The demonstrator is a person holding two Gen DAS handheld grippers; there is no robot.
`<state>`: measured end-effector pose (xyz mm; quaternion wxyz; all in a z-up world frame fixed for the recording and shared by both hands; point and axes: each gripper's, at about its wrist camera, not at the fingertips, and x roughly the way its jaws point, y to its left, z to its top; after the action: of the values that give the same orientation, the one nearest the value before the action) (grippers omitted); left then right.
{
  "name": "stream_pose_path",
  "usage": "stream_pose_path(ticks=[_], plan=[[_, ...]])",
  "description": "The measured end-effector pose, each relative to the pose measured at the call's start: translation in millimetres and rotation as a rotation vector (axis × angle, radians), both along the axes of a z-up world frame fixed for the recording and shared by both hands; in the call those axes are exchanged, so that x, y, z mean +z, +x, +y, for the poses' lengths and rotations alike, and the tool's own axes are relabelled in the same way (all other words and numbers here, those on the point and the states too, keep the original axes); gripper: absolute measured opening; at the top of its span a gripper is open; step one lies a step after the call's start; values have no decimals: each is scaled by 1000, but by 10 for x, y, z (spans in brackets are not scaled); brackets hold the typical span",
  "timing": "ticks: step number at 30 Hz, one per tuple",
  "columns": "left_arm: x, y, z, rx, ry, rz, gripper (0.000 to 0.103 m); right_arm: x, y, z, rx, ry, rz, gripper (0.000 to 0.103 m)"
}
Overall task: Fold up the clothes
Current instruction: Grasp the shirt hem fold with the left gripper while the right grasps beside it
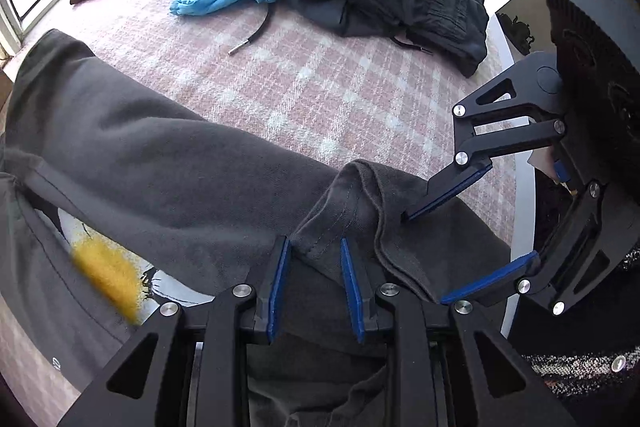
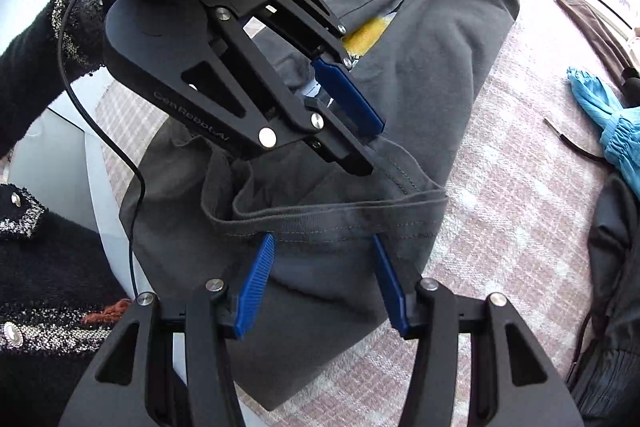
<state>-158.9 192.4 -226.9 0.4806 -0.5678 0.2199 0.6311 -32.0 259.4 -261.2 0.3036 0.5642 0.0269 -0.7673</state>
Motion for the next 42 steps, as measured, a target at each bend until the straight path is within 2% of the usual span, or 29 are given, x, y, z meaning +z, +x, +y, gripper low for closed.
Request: stream_pose_path(ticks=[1,4,8,9,10,13,16,21,24,26,28,31,32,33,36,40,42], plan=[[-2,-4,-7,-2,-6,1,34,13,0,0,-5,-10,1,50],[-83,-23,13,-10,-34,-14,34,-28,-35,-35,-12,3,-7,50],[-132,1,72,-29,-9,-39,34,-105,-47,-81,-16,31,-12,50],[-125,0,69,-35,-5,-38,32,-120,-51,-88,-19,31,-14,50],[-117,0,67,-42,-1,-36,21,-130,-54,-102,-20,34,-11,50],[-70,25,50,-64,21,-49,8,-89,-32,-143,-10,34,-14,50],[3,54,19,-73,44,-46,8,31,7,-150,-1,-12,-6,50],[91,36,-73,-45,70,-57,8,132,-64,-125,32,13,28,50],[161,56,-154,-26,82,-53,8,276,-112,-57,123,57,88,50],[227,106,-229,-17,99,-52,8,335,-185,41,123,107,88,50],[273,144,-291,-3,114,-54,8,410,-159,62,128,49,72,50],[253,131,-335,33,119,-63,8,431,8,26,246,9,119,50],[230,114,-355,47,113,-66,8,409,43,-86,277,43,134,50],[205,111,-362,61,112,-69,8,366,6,-140,287,75,129,50],[127,119,-401,95,112,-76,8,159,-170,-220,263,101,34,50],[-15,93,-428,129,99,-97,8,-68,-197,-230,265,154,-14,50],[-108,79,-379,138,83,-103,8,-81,-219,-213,256,163,-25,50]])
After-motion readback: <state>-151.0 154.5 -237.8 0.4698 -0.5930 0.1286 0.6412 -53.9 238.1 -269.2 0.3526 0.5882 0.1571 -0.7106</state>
